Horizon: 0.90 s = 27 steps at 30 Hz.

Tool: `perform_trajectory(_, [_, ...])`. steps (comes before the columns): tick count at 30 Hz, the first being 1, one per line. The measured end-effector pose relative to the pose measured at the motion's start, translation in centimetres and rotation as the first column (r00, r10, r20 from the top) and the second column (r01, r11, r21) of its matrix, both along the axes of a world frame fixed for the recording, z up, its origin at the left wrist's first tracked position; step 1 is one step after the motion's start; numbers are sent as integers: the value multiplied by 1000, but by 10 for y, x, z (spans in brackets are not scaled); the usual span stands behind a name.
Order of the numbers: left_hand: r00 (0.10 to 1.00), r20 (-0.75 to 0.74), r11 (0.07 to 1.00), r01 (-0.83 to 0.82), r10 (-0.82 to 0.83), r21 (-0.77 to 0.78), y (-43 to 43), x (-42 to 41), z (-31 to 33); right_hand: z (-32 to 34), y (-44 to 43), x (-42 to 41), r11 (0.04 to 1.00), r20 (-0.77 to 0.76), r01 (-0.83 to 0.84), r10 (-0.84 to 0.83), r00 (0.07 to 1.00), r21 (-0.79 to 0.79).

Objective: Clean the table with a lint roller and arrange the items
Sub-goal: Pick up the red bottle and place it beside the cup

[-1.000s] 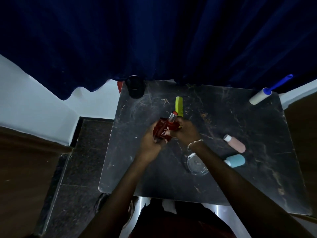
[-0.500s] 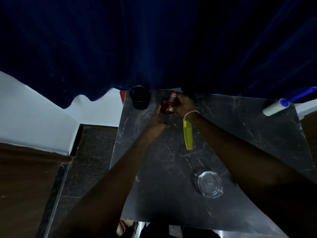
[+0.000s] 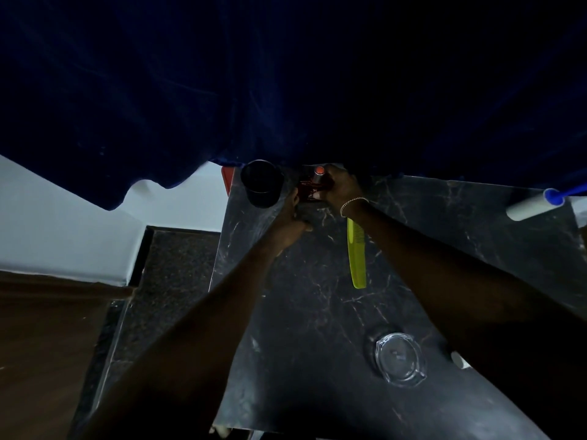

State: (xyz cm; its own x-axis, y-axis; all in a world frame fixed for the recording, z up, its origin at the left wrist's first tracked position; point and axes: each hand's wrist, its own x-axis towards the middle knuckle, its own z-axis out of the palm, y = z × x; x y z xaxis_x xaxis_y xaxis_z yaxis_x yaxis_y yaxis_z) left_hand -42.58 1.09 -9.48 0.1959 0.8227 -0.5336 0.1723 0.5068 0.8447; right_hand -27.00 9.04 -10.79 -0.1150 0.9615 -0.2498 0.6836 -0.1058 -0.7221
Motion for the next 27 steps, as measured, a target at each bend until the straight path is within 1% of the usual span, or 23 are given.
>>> perform_trajectory(3, [1000, 0, 1000, 9, -9, -5, 3, -1, -3, -2, 1, -2, 1000, 23, 17, -18, 1000, 15])
perform_trajectory(12, [1000, -17, 999, 8, -8, 39, 7, -1, -7, -8, 3, -2, 1000, -2, 8, -8, 1000, -13])
perform_trajectory(17, [1000, -19, 996, -18, 20, 91, 6, 1, -13, -10, 3, -4, 999, -17, 18, -19, 1000, -31])
perform_trajectory(20, [998, -49, 986, -28, 36, 164, 5, 3, -19, -8, -1, -3, 1000, 2, 13, -13, 1000, -12])
perform_trajectory(24, [989, -135, 972, -32, 65, 232, -7, 3, -33, -4, -14, 4, 998, -14, 32, -33, 999, -61])
perform_trajectory(27, [943, -329, 937, 78, 41, 341, -26, -3, -38, -1, -38, 16, 998, 27, 41, -40, 999, -47])
